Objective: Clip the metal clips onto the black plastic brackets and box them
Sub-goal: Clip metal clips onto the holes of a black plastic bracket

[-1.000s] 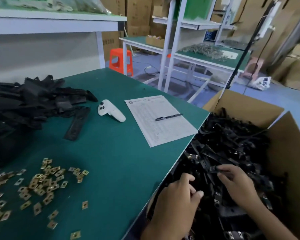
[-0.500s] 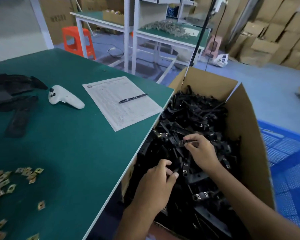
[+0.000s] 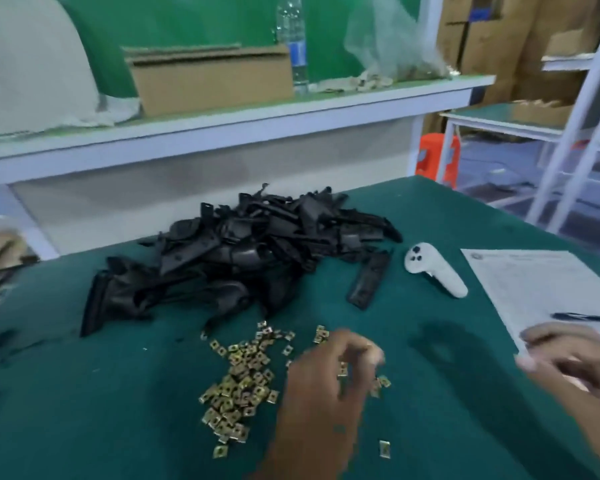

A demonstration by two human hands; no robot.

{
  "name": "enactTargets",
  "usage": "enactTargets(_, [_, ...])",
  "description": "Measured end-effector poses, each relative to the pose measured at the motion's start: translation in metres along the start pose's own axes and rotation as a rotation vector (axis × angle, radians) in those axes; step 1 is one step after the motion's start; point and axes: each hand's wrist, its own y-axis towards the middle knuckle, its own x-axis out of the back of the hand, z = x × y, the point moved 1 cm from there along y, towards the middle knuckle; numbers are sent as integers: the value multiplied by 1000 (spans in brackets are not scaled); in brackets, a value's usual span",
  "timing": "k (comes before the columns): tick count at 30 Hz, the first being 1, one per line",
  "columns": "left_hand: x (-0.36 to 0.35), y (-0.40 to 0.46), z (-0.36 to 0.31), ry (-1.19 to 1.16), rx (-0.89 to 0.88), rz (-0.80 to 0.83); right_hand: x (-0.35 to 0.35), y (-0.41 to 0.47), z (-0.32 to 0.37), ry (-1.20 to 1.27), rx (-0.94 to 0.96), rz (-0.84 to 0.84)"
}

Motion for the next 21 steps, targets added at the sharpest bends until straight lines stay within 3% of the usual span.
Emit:
enactTargets(5, [90,-5,87,208,285,-412,-134,70,59,0,168,277])
enactTargets(8, [109,-10,123,319,384,-508,-193,117,72,-133,205,324])
enactTargets(11, [116,-10,133,192,509,-611,-234,162,83,-235,179,332])
enactTargets(15, [115,-10,135,82,536,-621,-257,184,79,-394,92,403])
enactTargets(17, [114,-10,137,61,532,-642,-259,174,76,-341,174,319])
enactTargets(21, [114,-9,140,20,498,-657,-240,148,77,-116,316,-37])
